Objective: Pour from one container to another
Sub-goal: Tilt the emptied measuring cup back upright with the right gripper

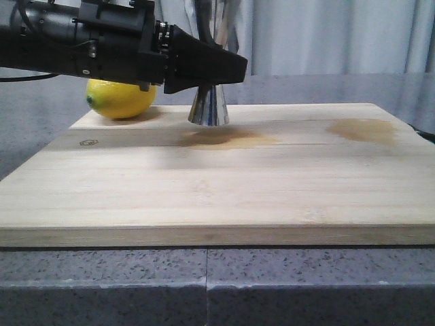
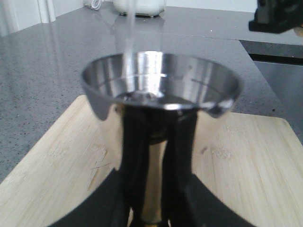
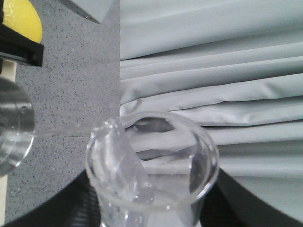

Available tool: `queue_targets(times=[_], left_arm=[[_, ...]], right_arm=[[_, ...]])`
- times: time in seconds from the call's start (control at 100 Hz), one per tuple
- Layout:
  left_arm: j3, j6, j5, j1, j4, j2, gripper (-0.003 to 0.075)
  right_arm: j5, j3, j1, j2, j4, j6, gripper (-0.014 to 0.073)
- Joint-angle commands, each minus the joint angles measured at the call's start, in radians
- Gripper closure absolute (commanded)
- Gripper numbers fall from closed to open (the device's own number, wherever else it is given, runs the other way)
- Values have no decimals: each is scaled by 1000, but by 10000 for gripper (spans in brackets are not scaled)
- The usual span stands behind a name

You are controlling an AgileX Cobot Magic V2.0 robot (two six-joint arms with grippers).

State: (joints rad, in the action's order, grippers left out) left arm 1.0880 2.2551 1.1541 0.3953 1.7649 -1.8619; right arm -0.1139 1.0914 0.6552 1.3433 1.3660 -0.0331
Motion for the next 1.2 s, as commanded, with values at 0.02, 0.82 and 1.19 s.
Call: queue_targets(times=[0.02, 0.82, 1.19], left_arm=[[29, 0, 104, 9, 87, 54, 659], [29, 0, 104, 9, 87, 54, 659], [29, 0, 104, 9, 87, 54, 659]], right_arm=[[15, 37, -2, -26, 16, -1, 260], [-43, 37, -2, -26, -120, 358, 260], [-84, -2, -116, -48, -128, 780, 260]])
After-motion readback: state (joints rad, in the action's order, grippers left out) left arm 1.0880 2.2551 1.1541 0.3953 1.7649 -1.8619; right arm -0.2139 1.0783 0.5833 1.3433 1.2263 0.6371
